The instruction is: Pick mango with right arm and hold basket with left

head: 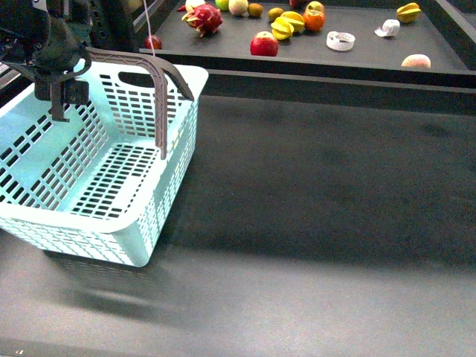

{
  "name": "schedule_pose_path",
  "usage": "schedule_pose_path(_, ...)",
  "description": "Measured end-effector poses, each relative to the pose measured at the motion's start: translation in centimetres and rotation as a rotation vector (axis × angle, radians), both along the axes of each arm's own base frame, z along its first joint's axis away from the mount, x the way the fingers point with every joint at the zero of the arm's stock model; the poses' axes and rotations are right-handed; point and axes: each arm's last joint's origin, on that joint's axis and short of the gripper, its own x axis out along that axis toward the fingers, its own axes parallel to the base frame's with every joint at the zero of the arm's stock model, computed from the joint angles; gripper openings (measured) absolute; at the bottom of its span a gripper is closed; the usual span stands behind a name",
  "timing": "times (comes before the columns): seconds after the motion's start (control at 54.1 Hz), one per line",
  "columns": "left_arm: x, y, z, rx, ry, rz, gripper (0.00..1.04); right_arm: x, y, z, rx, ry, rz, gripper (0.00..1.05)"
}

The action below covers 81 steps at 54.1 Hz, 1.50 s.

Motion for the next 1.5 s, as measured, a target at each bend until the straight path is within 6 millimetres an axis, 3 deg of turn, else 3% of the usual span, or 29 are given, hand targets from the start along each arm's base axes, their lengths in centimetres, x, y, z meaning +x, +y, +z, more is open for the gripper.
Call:
schedule_pose_path(0.129,-2.5,0.1,2.6,0.056,-0.029,-0.017,0.97,0.0,0.0,0.0,0.0,0.0,0.0,0.97)
schedule_pose_path(0.166,-3.4,0.2,3.4,0.085,-0.047,-0.026,1.0,0.0,0.0,0.0,0.0,0.0,0.0,0.97)
schedule_pose_path(0.499,-10.3,1.6,7.0,0.323,-0.126,-0.121,0.99,0.0,0.0,0.0,0.0,0.0,0.0,0.97)
schedule_pose_path(0.943,-20.8,5.0,7.2,0.593,-0.11,-0.166,0.99,0.0,0.0,0.0,0.0,0.0,0.0,0.97)
schedule_pose_path(1.054,-22.2,5.9,7.2,0.647,-0.099,-0.144,0.99,0.0,0.0,0.0,0.0,0.0,0.0,0.97)
schedule_pose_path(1.295,-22.4,6.1,7.4,0.67,-0.095,-0.143,0.99,0.0,0.0,0.0,0.0,0.0,0.0,0.97)
schedule_pose_path(1.424,-23.7,5.7,6.9,0.977,-0.251,-0.488,0.77,0.0,0.0,0.0,0.0,0.0,0.0,0.97)
schedule_pose_path(1.498,-25.4,4.9,6.4,1.199,-0.234,-0.585,0.56,0.0,0.0,0.0,0.0,0.0,0.002,0.97)
